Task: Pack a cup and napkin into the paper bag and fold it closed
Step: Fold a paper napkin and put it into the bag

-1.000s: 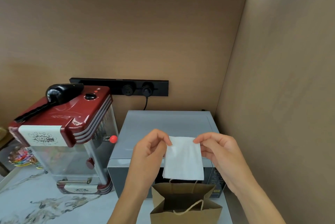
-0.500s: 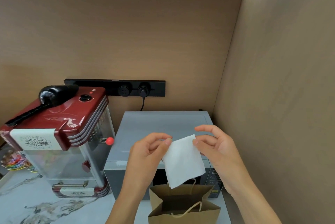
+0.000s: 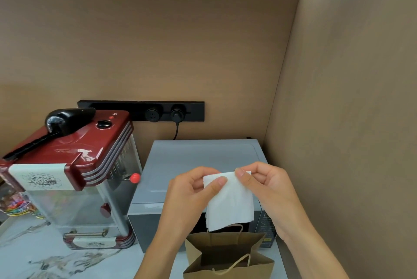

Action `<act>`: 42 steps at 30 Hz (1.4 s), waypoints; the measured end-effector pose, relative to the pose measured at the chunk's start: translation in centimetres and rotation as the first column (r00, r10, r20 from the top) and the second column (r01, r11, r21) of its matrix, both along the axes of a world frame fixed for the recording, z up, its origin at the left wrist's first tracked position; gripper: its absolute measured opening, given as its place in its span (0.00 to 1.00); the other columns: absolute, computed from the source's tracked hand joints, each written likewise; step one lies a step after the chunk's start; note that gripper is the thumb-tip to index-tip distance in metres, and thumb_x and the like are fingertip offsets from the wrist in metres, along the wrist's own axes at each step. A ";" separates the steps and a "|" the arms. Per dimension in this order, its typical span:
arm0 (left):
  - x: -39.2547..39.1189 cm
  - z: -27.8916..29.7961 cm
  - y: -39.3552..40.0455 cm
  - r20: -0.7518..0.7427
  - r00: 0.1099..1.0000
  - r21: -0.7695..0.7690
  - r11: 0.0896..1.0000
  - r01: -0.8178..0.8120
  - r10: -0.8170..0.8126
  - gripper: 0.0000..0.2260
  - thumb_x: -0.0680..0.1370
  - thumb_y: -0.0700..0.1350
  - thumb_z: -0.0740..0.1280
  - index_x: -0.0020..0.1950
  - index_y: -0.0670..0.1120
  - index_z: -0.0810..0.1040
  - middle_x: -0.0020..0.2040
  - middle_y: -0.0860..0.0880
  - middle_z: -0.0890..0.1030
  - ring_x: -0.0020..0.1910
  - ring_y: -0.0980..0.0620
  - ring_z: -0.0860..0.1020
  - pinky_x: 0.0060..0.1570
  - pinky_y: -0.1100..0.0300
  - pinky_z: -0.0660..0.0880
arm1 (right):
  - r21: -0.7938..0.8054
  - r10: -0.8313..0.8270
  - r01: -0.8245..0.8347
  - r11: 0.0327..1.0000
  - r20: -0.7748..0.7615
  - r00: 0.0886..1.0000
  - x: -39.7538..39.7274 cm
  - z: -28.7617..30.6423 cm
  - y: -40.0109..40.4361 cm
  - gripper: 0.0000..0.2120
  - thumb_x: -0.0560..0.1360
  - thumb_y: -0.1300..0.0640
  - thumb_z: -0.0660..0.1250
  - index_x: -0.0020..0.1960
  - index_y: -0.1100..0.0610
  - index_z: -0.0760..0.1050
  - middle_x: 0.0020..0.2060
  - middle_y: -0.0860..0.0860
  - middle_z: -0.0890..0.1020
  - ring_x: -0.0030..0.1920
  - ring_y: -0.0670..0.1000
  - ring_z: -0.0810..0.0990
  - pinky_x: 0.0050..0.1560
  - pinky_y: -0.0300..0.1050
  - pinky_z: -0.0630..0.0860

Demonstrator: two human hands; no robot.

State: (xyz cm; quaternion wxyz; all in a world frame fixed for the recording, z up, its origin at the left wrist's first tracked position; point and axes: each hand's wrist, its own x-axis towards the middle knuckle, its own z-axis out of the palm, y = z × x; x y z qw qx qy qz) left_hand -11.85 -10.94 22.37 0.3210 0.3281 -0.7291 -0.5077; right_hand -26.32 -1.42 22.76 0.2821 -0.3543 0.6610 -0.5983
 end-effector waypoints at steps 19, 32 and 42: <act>-1.1 0.0 0.5 -0.065 0.998 -0.102 0.995 -0.022 0.016 0.16 0.70 0.59 0.63 0.45 0.50 0.82 0.40 0.53 0.85 0.40 0.57 0.83 0.32 0.67 0.76 | -0.007 -0.046 0.045 0.999 -0.008 0.999 0.7 -1.1 -0.7 0.17 0.64 0.43 0.75 0.43 0.54 0.77 0.37 0.47 0.83 0.39 0.50 0.85 0.34 0.38 0.80; -0.9 0.4 -0.8 -0.009 0.993 -0.125 0.985 -0.120 0.120 0.08 0.77 0.48 0.67 0.39 0.52 0.81 0.36 0.50 0.84 0.38 0.51 0.82 0.33 0.57 0.76 | -0.015 0.038 -0.039 0.999 -0.030 0.999 -0.4 -0.4 -0.7 0.18 0.74 0.43 0.65 0.48 0.57 0.84 0.43 0.52 0.88 0.45 0.50 0.87 0.47 0.46 0.83; -1.3 1.6 -2.1 0.189 0.980 -0.425 0.895 0.133 -0.056 0.06 0.77 0.52 0.68 0.46 0.55 0.85 0.41 0.62 0.84 0.44 0.60 0.80 0.43 0.60 0.77 | 0.025 0.152 -0.150 0.988 -0.226 0.962 -1.7 0.8 0.2 0.14 0.76 0.45 0.66 0.46 0.53 0.85 0.42 0.51 0.87 0.46 0.54 0.84 0.51 0.55 0.79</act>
